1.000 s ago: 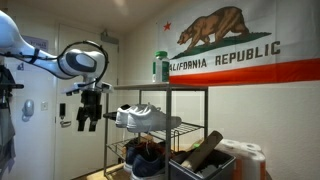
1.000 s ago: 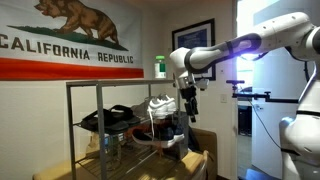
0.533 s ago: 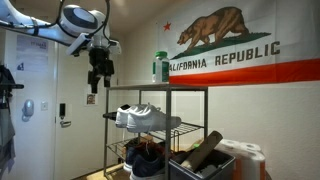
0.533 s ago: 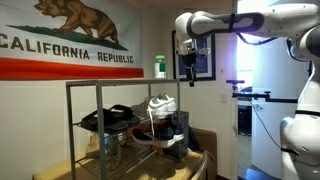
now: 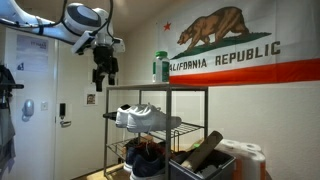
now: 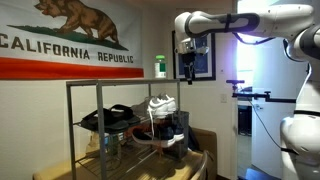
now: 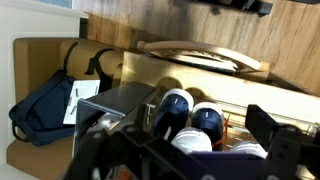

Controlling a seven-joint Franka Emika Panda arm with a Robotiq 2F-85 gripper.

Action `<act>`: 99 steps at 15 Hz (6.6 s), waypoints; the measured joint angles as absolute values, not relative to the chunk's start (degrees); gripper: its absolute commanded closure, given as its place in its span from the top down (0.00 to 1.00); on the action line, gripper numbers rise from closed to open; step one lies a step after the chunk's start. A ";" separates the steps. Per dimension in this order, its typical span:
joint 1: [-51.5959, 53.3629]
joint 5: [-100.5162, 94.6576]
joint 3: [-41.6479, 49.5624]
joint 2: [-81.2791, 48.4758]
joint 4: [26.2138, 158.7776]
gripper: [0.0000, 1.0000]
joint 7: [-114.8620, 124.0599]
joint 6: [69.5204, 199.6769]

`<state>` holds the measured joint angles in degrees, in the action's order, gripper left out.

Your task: Throw the bottle on the top shelf of the shoe rack in the trash

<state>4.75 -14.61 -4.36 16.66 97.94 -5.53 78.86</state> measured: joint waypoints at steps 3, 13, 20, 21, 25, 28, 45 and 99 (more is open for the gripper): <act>3.58 -16.68 -2.76 15.98 94.50 1.00 -5.69 79.38; -0.44 -20.04 1.66 2.72 71.97 1.00 -10.12 81.01; -0.71 -12.66 1.37 -9.51 51.99 1.00 -15.91 80.92; -0.61 -12.05 0.97 -10.55 49.47 1.00 -16.54 80.28; 0.59 -12.03 0.40 -13.44 41.11 1.00 -16.80 77.95; 0.32 -12.03 0.53 -14.97 37.41 1.00 -16.80 77.85; -2.65 -7.52 0.50 -26.60 22.65 1.00 -16.93 77.35; -4.15 -7.20 -3.68 -28.68 23.89 1.00 -20.33 87.50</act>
